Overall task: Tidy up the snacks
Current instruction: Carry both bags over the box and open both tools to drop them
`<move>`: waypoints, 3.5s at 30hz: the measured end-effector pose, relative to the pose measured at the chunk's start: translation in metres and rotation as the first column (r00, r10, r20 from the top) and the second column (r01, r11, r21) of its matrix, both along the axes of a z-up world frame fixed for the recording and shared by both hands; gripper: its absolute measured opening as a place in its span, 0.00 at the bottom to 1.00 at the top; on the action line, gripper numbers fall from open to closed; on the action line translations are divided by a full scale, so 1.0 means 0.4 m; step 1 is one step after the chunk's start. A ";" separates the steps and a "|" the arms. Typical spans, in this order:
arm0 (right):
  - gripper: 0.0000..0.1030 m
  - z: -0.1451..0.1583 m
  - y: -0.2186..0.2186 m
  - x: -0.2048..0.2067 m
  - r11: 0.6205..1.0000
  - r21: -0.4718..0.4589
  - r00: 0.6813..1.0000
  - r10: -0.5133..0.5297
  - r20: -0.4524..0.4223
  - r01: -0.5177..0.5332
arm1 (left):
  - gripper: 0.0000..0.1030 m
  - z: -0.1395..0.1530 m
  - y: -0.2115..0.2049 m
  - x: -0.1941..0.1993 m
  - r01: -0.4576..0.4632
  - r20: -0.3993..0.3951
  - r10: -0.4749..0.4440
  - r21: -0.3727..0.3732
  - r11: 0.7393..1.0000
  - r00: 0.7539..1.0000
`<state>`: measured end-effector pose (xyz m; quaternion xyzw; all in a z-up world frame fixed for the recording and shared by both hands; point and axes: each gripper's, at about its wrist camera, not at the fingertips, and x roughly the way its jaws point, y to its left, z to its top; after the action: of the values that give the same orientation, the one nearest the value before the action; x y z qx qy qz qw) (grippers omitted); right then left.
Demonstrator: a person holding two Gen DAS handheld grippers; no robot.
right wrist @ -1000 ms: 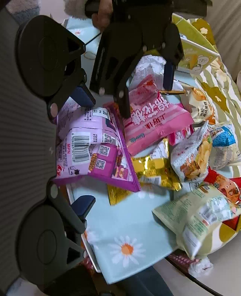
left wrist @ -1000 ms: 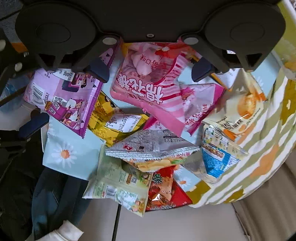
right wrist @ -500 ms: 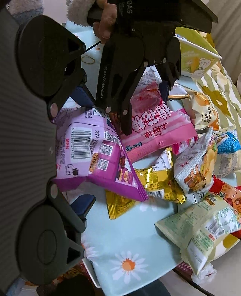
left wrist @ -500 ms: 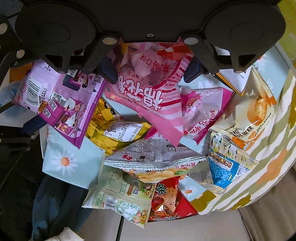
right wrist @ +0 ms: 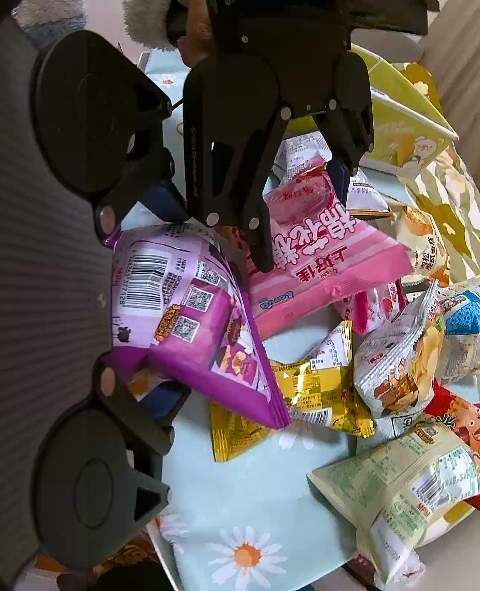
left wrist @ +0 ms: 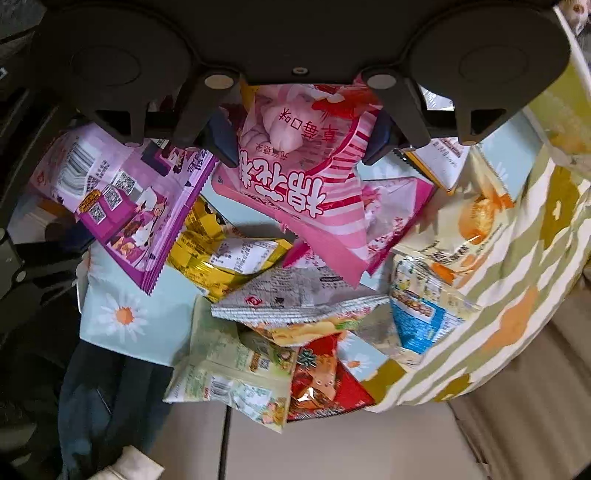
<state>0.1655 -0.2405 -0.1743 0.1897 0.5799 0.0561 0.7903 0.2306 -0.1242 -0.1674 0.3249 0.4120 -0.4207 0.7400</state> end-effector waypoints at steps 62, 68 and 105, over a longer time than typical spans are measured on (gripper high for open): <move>0.73 0.354 0.470 0.291 0.943 -0.122 0.843 0.331 0.424 -0.308 | 0.75 0.283 0.717 0.100 -0.861 -0.017 0.899 -0.298 0.413 0.437; 0.73 0.309 0.534 0.310 0.944 -0.163 0.866 0.328 0.379 -0.286 | 1.00 0.239 0.747 0.106 -0.850 -0.035 0.883 -0.289 0.439 0.468; 1.00 0.272 0.661 0.230 0.932 -0.320 0.870 0.296 0.394 -0.172 | 1.00 0.259 0.839 -0.007 -0.843 -0.058 0.881 -0.326 0.428 0.469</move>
<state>0.2574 0.0238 -0.0654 -0.0114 0.4091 0.1126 0.9054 0.2280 0.2113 -0.0638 -0.0273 0.4027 -0.0207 0.9147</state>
